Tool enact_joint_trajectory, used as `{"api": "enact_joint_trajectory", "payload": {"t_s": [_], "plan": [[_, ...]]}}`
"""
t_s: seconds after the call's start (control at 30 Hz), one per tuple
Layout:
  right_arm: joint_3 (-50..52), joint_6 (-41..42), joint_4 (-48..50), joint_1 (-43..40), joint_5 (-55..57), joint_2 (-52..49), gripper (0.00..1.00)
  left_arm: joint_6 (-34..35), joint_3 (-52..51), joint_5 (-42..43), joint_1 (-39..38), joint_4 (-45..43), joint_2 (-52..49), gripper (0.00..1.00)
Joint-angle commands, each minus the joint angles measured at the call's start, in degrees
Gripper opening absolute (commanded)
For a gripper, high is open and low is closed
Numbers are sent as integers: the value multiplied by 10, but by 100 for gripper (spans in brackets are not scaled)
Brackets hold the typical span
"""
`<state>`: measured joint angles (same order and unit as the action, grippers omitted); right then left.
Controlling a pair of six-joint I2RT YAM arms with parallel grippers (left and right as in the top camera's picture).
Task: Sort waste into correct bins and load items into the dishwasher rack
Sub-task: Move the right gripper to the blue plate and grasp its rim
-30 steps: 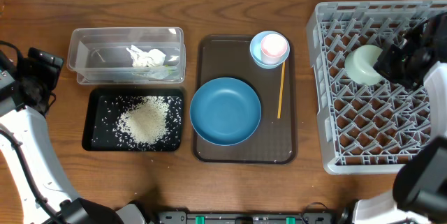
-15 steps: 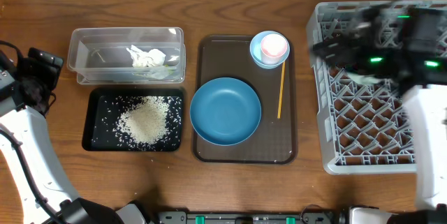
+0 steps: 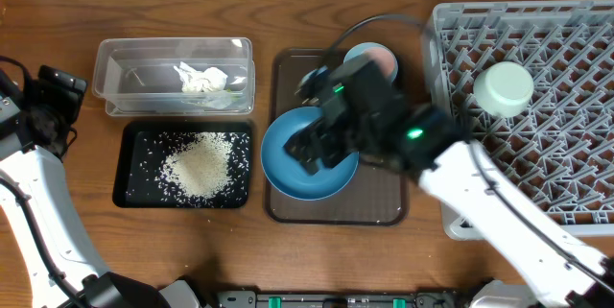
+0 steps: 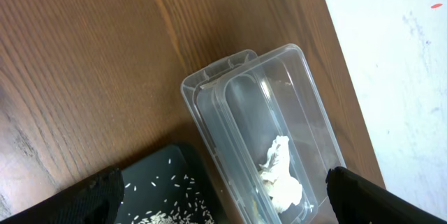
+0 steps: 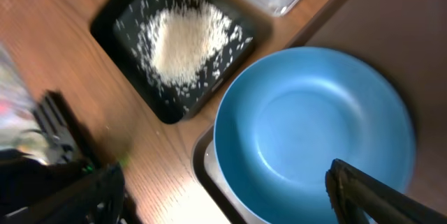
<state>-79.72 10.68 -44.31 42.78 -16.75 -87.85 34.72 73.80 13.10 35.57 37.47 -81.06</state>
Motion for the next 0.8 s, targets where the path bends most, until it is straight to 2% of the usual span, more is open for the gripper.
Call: {"api": "enact_joint_trajectory", "payload": {"t_s": [0.0, 0.17, 0.33, 0.47, 0.77], "plan": [[0, -5, -1, 51, 95, -57, 88, 1, -1, -8, 2, 0, -2, 95], [0, -57, 14, 105, 101, -149, 86, 1, -1, -8, 2, 0, -2, 95], [0, -61, 37, 136, 110, -219, 74, 1, -1, -8, 2, 0, -2, 95], [0, -52, 37, 144, 119, -252, 58, 1, -1, -8, 2, 0, -2, 95], [-1, -49, 38, 145, 129, -273, 40, 1, -1, -8, 2, 0, -2, 95]]}}
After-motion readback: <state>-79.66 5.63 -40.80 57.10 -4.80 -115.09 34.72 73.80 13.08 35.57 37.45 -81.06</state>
